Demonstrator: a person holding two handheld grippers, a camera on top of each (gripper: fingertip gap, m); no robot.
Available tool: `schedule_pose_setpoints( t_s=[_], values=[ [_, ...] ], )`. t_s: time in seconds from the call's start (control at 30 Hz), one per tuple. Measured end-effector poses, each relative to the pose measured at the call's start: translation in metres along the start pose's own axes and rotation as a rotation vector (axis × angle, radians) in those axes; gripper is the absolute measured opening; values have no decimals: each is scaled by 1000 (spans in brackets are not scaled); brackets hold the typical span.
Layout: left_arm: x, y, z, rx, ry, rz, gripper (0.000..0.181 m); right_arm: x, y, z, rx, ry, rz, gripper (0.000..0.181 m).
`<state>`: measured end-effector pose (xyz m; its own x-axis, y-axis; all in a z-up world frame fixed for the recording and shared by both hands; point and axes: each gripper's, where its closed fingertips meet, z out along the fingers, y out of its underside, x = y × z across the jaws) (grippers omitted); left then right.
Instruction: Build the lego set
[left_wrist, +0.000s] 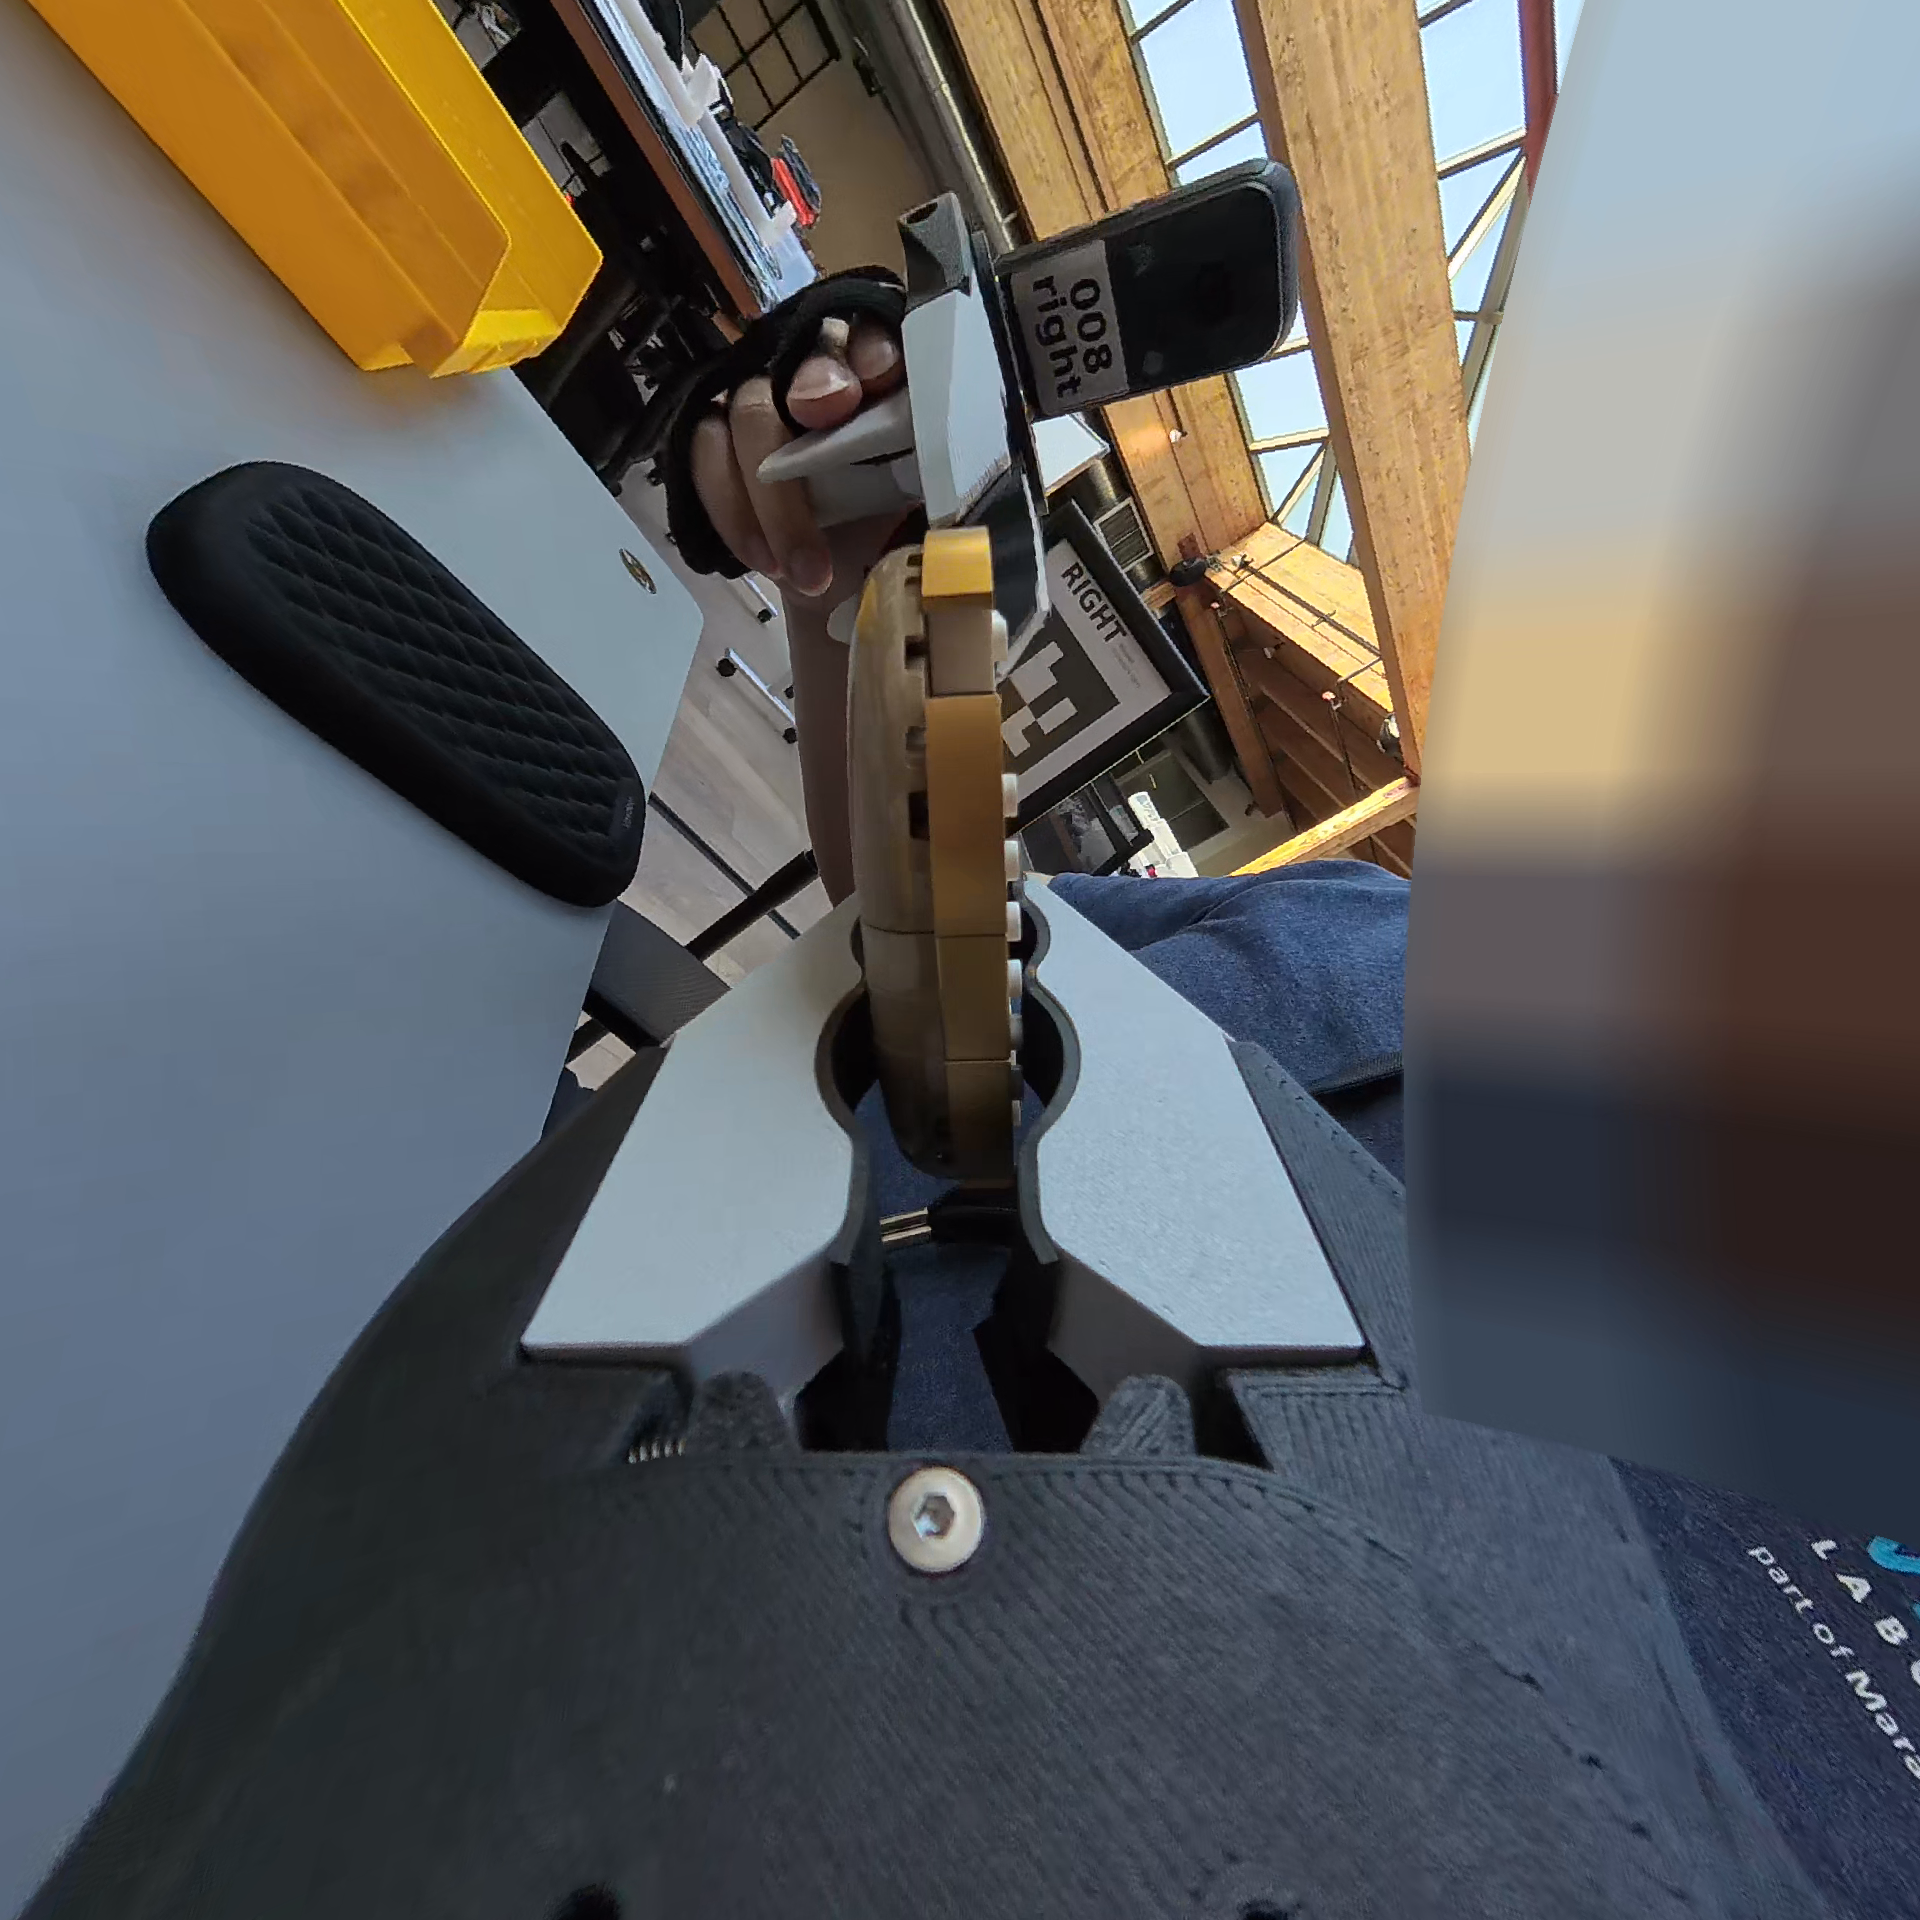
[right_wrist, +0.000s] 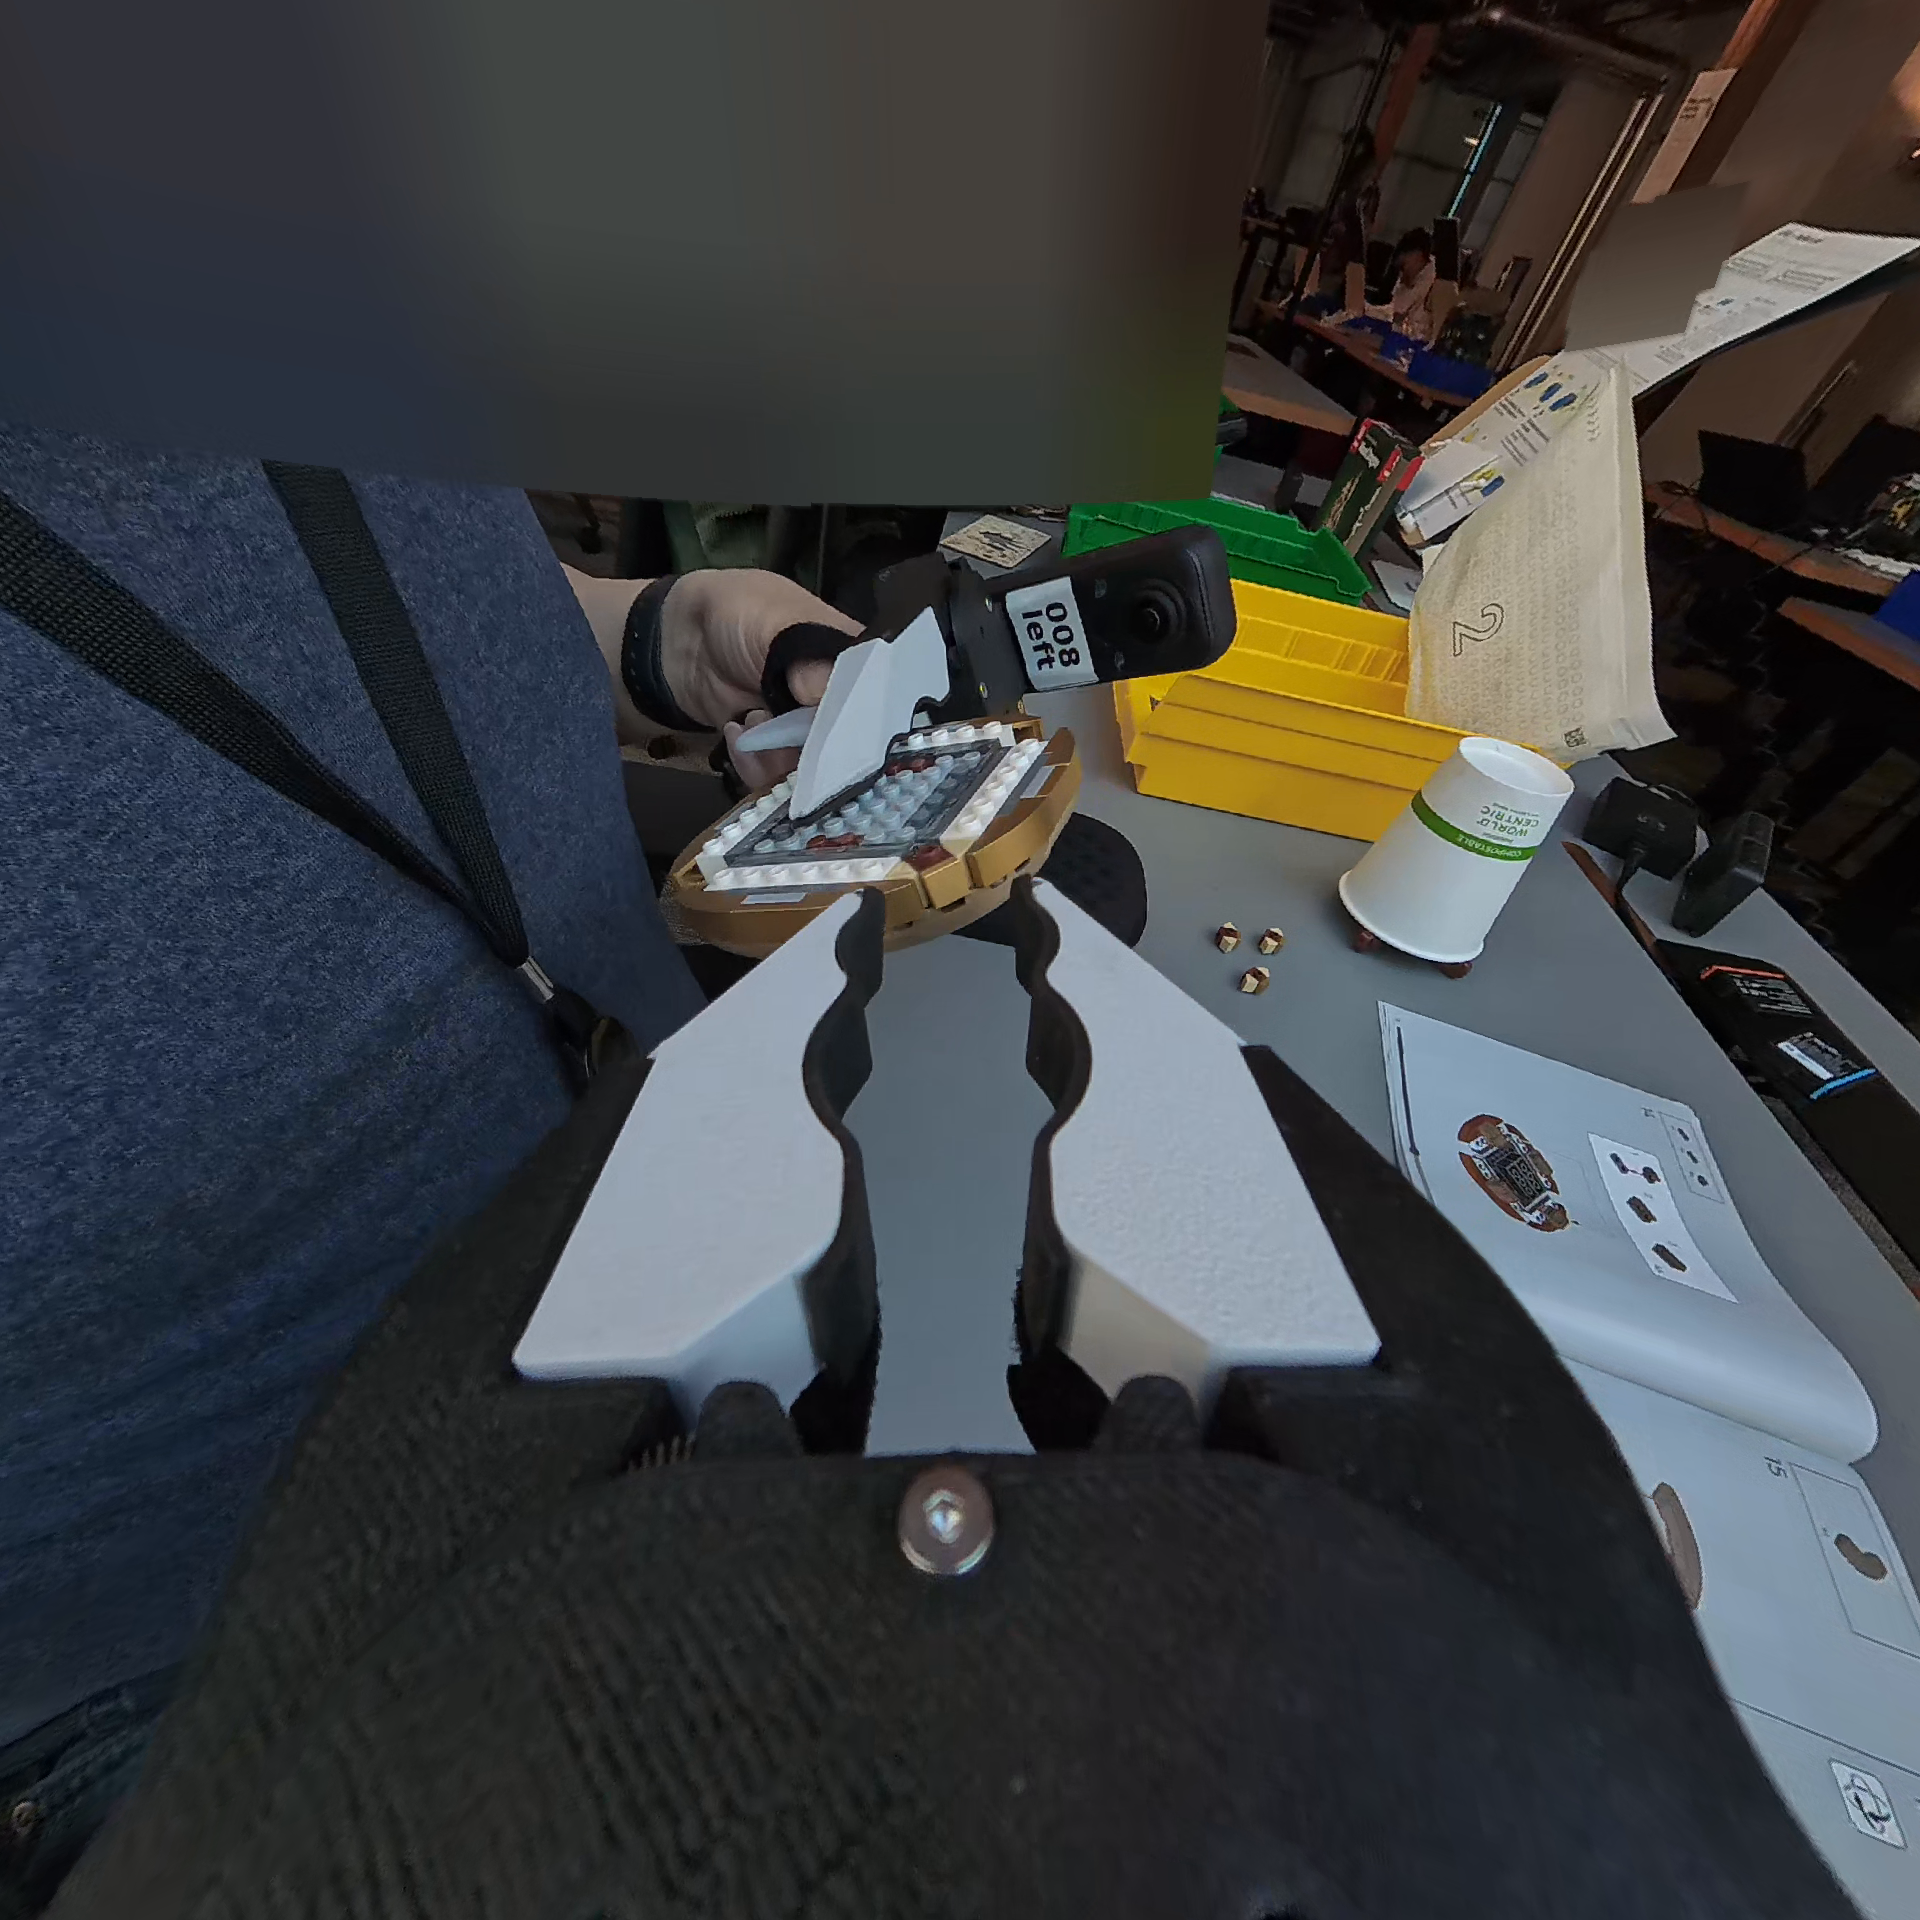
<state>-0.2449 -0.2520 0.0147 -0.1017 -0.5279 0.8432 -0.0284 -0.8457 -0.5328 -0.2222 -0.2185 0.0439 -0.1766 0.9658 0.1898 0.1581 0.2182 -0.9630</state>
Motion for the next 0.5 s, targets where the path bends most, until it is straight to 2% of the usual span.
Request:
schedule_pose_setpoints(
  t_s=[0.17, 0.23, 0.37, 0.43, 0.5],
  values=[
    [-7, 0, -1, -6, -49, 13, 19, 7, 6, 0, -22, 17, 66, 23],
    [-11, 0, -3, -5, -88, 33, 19, 24, 9, -3, -45, 95, 216, 22],
    [-18, -6, -7, 27, -176, 111, 19, 26, 7, 3, -17, 89, 600, 41],
    [-16, -11, -8, 55, -190, 178, 19, 25, 10, 10, -12, 134, 665, 43],
    [-12, -14, -9, 81, -199, 279, 19, 24, 9, 15, -6, 204, 635, 40]
  ],
)
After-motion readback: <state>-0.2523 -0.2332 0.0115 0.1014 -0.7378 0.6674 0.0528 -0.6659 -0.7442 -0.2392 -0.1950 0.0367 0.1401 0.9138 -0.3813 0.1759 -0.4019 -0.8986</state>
